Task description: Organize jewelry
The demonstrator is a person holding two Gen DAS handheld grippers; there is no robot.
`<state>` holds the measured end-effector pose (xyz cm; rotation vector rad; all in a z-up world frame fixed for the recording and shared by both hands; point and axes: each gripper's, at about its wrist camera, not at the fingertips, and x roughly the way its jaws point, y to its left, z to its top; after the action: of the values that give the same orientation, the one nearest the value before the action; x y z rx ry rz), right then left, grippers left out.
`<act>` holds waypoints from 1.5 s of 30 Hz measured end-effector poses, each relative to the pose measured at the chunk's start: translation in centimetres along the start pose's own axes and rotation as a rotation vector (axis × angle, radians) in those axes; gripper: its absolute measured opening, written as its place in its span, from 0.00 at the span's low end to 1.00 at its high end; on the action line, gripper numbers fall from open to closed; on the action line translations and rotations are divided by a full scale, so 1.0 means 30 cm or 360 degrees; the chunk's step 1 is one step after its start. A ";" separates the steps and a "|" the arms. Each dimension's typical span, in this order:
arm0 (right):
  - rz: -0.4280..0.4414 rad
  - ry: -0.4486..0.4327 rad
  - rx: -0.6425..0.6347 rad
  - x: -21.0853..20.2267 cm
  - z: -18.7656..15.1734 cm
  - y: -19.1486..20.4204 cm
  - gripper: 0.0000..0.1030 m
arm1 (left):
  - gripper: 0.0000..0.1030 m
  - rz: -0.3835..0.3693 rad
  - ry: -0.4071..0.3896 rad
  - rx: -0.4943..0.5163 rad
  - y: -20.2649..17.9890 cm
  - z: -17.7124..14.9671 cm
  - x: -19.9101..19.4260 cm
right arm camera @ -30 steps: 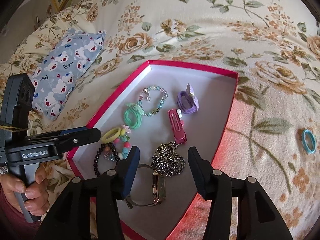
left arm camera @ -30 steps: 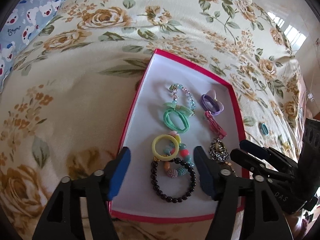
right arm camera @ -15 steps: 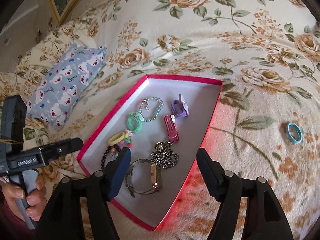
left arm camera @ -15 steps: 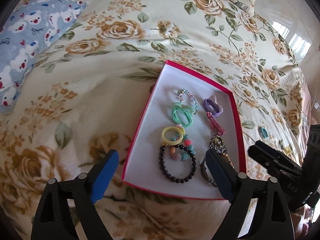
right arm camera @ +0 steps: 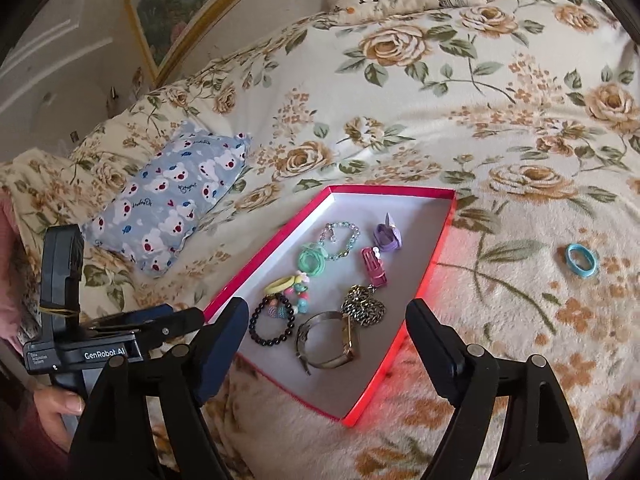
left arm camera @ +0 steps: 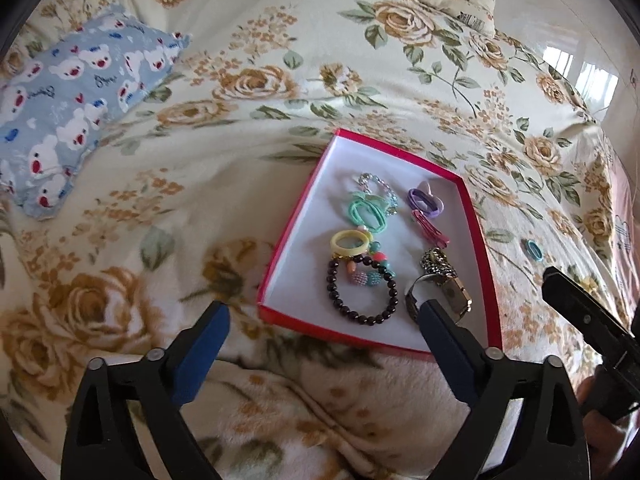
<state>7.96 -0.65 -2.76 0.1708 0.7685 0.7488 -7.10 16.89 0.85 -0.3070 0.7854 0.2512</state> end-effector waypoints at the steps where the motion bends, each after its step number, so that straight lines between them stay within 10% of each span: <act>1: -0.0003 0.0000 -0.0013 -0.009 -0.002 0.007 0.81 | 0.96 0.0009 -0.0020 0.0005 0.001 -0.009 -0.016; 12: -0.0171 0.0096 -0.0201 -0.109 0.118 0.084 0.97 | 0.99 0.0149 -0.0274 0.0325 -0.124 -0.020 -0.220; 21: -0.0402 -0.0269 -0.0288 -0.176 0.057 0.100 1.00 | 0.99 0.0304 -0.0483 0.0281 -0.157 -0.147 -0.230; 33: -0.0371 -0.0020 -0.0184 -0.065 -0.069 0.052 1.00 | 0.99 0.0399 -0.0143 0.0275 -0.185 -0.191 -0.070; 45: -0.0407 0.0119 -0.0180 -0.025 -0.099 0.066 1.00 | 0.99 0.0365 -0.0152 0.0305 -0.177 -0.158 -0.134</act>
<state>4.49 -0.07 -3.67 -0.0576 0.7992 0.5560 -11.16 9.81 1.54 -0.0230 0.7440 0.4005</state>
